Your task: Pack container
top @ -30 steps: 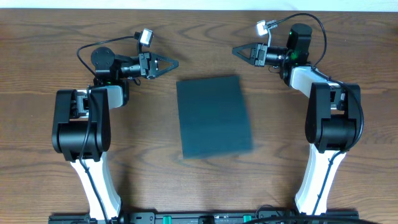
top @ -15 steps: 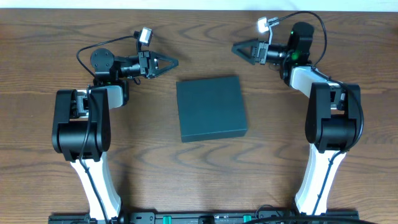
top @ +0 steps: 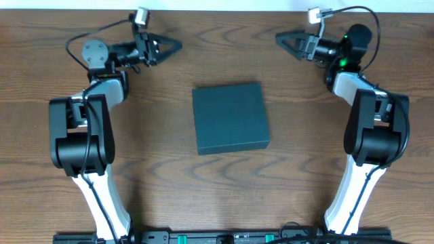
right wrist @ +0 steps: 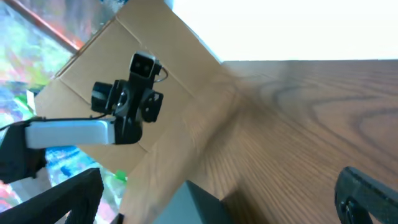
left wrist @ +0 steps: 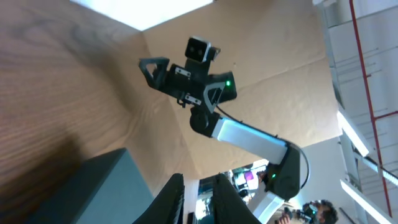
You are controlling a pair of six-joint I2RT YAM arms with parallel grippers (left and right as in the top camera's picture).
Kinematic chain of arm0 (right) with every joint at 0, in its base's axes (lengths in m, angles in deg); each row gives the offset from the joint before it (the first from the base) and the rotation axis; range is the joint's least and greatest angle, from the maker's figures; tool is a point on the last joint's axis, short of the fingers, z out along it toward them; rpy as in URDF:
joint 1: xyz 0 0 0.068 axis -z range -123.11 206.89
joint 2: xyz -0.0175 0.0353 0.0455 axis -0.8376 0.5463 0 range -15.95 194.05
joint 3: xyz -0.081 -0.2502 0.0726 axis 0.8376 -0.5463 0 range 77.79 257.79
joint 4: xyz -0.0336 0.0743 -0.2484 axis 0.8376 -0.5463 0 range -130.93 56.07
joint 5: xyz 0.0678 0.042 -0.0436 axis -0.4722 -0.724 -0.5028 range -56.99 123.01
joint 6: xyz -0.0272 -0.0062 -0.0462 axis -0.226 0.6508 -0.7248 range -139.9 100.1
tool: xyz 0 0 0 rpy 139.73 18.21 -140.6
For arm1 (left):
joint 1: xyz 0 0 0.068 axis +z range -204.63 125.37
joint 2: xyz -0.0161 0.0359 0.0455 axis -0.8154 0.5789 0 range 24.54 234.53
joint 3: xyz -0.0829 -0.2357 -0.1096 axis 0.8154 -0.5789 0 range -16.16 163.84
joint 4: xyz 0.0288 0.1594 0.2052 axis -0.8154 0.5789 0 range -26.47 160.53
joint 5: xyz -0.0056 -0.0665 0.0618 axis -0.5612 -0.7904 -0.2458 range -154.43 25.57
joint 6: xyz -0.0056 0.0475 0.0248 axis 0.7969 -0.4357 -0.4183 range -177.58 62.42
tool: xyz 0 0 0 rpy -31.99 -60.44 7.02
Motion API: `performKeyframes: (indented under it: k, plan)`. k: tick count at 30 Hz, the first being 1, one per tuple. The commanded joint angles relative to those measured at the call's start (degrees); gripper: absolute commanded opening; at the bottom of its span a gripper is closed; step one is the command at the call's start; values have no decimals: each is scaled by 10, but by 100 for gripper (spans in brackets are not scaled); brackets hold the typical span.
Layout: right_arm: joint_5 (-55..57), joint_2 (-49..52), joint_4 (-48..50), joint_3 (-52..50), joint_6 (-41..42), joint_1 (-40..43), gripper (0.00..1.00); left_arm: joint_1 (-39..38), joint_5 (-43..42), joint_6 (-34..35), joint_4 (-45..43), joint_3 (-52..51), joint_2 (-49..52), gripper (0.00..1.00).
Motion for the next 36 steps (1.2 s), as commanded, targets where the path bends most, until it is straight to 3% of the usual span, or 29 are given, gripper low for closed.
performKeyframes:
  k: [1, 18, 27, 36]
  plan:
    - [-26, 5, 15, 38, 65, 9, 99, 2, -7, 44, -7, 49, -6, 15]
    - [-76, 5, 66, 237, 236, 34, 99, 12, -39, 190, 18, 322, -6, 15]
    - [-76, 5, 67, 324, 325, 34, 99, 46, -38, 198, 122, 429, -11, 15]
    - [-76, 5, 64, 396, 364, 30, 99, 92, -34, 199, 134, 442, -34, 15]
